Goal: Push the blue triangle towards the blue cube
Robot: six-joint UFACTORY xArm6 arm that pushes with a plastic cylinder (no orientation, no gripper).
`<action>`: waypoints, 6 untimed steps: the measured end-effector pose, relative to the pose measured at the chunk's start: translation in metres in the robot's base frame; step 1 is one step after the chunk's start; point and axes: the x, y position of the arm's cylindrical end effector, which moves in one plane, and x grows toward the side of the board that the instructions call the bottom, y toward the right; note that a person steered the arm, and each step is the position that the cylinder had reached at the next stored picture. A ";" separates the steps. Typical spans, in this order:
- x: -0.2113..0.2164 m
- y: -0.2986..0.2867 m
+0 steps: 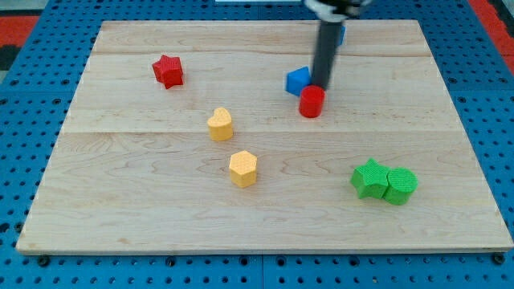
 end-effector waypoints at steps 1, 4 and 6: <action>-0.007 -0.060; -0.025 -0.127; -0.072 -0.012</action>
